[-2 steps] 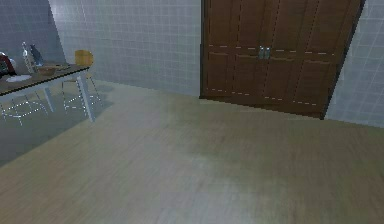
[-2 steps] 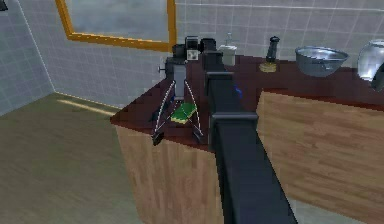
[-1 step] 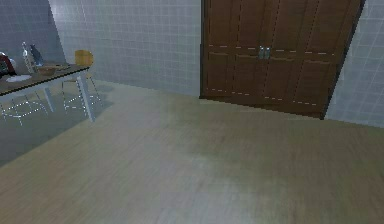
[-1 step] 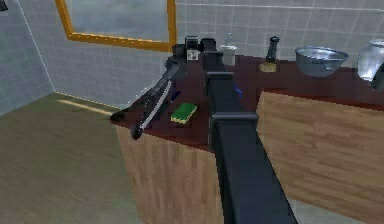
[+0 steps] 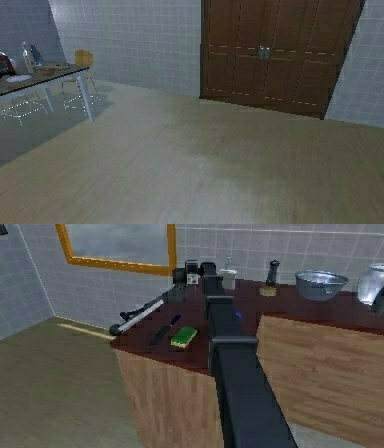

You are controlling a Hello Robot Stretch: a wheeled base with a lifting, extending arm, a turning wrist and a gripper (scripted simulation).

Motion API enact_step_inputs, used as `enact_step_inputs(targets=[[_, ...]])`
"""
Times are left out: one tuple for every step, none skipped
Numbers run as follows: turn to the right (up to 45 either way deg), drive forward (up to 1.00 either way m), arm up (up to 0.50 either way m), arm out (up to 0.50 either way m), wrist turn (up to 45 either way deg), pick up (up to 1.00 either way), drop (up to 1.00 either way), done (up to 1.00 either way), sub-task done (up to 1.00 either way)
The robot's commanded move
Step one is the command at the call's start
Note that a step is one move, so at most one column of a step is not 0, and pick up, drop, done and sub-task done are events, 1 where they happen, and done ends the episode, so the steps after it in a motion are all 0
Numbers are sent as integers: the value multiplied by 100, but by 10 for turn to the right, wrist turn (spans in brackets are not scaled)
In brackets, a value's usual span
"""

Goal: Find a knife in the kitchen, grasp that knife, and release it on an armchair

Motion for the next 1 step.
enact_step_inputs(targets=[[0,0,0,0,390,0,0,0,0]])
